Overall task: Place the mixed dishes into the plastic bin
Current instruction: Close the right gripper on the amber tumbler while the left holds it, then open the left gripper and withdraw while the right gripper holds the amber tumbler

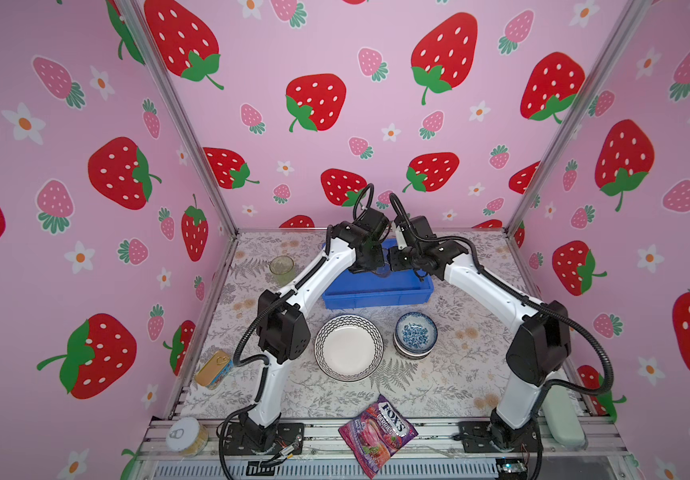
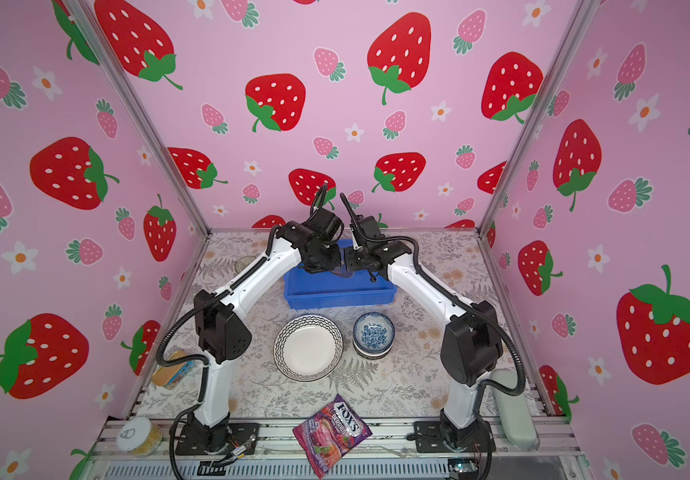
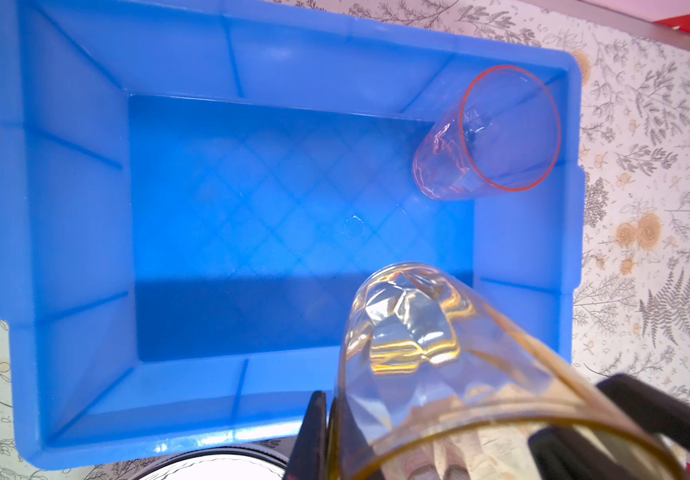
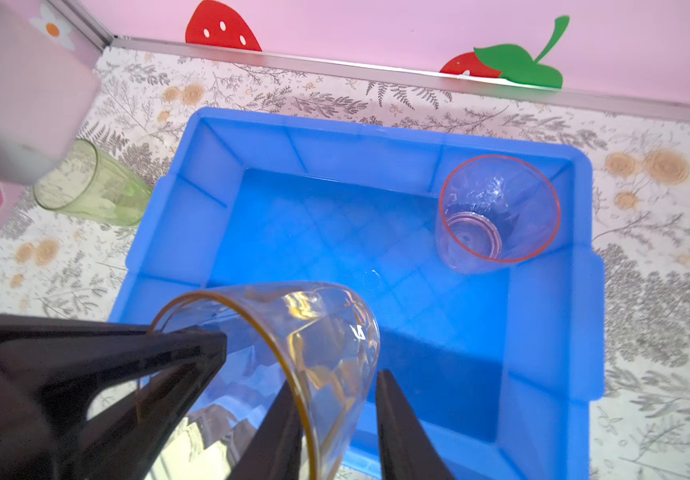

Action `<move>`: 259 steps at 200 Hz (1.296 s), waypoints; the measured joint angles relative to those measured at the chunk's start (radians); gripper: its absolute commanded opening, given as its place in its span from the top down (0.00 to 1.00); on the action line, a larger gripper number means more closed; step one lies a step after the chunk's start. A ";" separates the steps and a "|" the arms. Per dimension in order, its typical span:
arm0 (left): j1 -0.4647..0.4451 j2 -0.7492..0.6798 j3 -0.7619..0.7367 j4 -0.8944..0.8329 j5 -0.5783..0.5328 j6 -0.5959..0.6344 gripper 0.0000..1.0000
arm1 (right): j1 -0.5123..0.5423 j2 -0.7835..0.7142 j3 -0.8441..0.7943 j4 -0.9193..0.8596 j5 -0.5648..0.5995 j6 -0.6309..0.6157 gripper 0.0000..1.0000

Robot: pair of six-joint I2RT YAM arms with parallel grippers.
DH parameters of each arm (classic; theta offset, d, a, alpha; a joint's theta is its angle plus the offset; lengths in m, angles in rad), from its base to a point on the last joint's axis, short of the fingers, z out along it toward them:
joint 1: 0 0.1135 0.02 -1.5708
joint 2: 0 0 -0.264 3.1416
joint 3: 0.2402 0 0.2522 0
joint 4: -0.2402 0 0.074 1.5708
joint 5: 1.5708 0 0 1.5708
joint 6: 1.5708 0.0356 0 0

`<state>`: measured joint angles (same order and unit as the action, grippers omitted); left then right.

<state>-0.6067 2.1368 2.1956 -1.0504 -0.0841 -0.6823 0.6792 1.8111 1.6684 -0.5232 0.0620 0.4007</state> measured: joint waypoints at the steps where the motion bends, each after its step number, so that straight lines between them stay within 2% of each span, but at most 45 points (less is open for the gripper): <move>1: 0.000 0.000 0.000 0.000 0.000 0.000 1.00 | 0.000 0.000 0.000 0.000 0.001 0.002 0.76; 24: 0.000 0.003 0.000 0.000 0.002 0.000 1.00 | 0.003 0.006 0.010 -0.002 0.013 -0.003 0.84; 55: -0.005 0.013 0.000 -0.005 -0.012 0.000 1.00 | 0.013 0.017 0.010 -0.015 0.048 -0.014 1.00; 87: -0.007 0.016 -0.007 0.000 -0.008 0.000 1.00 | 0.014 0.021 0.010 -0.026 0.056 -0.018 1.00; 101: -0.007 0.016 -0.011 0.006 -0.006 0.000 0.95 | 0.014 0.021 0.010 -0.027 0.060 -0.020 1.00; 105: -0.007 0.016 -0.013 0.008 -0.005 0.000 0.90 | 0.014 0.021 0.010 -0.028 0.061 -0.021 1.00; 115: -0.007 0.016 -0.016 0.010 -0.001 0.001 0.84 | 0.014 0.021 0.010 -0.034 0.064 -0.021 1.00; 182: 0.003 -0.071 -0.073 0.046 0.018 0.001 0.57 | 0.006 0.023 0.010 -0.048 0.058 -0.008 1.00; 223: 0.023 -0.145 -0.135 0.068 0.043 -0.001 0.42 | -0.011 0.023 0.010 -0.048 0.056 -0.008 1.00; 259: 0.043 -0.232 -0.191 0.091 0.064 0.004 0.22 | -0.034 0.020 0.008 -0.052 0.052 -0.013 1.00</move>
<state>-0.5636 1.9053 2.0048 -0.9596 -0.0204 -0.6785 0.6453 1.8309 1.6764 -0.5755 0.1143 0.3882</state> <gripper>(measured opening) 0.726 0.079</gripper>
